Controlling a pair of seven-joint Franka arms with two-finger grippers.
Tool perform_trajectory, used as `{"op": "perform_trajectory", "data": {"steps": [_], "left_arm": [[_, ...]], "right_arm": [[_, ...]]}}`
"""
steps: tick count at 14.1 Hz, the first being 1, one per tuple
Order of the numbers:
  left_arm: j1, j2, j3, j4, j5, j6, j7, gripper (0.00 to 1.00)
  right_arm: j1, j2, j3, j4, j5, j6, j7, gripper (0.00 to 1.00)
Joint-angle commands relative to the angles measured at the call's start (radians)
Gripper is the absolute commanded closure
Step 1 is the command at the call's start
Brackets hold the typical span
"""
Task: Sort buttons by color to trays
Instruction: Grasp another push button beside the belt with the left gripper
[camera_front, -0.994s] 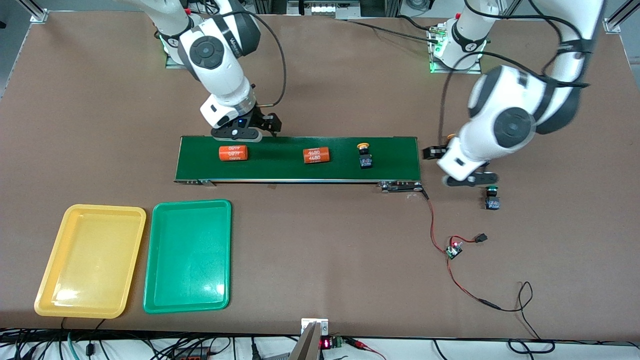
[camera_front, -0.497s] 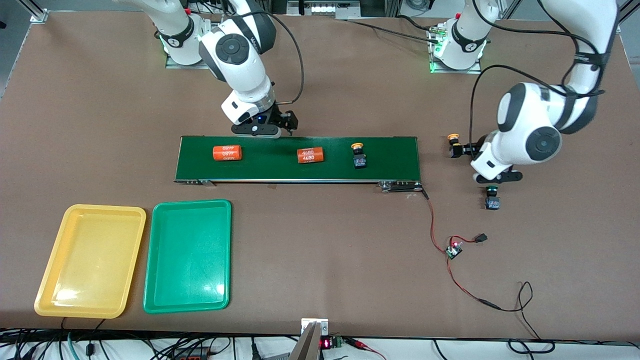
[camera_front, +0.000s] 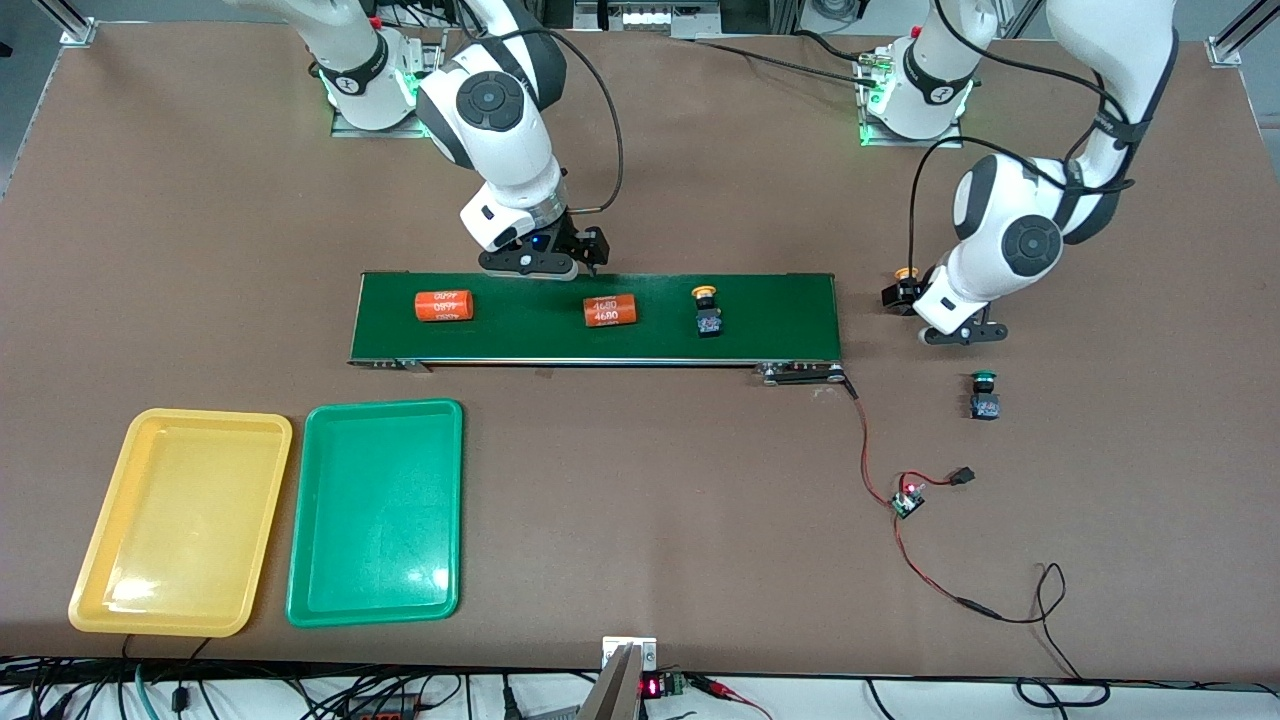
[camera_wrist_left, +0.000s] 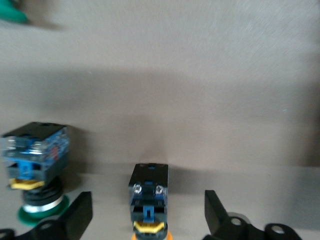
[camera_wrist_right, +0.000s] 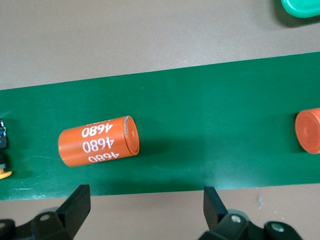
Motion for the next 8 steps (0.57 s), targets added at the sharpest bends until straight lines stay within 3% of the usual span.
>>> {"op": "perform_trajectory", "data": {"steps": [1, 2, 3, 5, 8], "left_arm": [[-0.008, 0.017, 0.003, -0.020, -0.014, 0.049, 0.005, 0.43], [-0.008, 0.015, 0.001, -0.017, -0.014, 0.049, 0.005, 0.59], [-0.008, 0.012, 0.003, -0.013, -0.014, 0.048, 0.006, 0.69], [-0.006, 0.003, 0.003, -0.006, -0.014, 0.039, 0.009, 0.82], [-0.003, -0.037, -0.008, 0.022, -0.014, -0.004, 0.003, 0.85]], "right_arm": [[0.000, 0.006, -0.004, 0.014, -0.018, -0.006, 0.018, 0.00], [0.000, 0.006, -0.004, 0.014, -0.018, -0.006, 0.016, 0.00], [0.000, 0.006, -0.004, 0.014, -0.018, -0.008, 0.016, 0.00], [-0.003, 0.005, -0.006, 0.014, -0.031, -0.019, 0.004, 0.00], [-0.007, 0.002, -0.012, 0.014, -0.047, -0.032, -0.092, 0.00]]}}
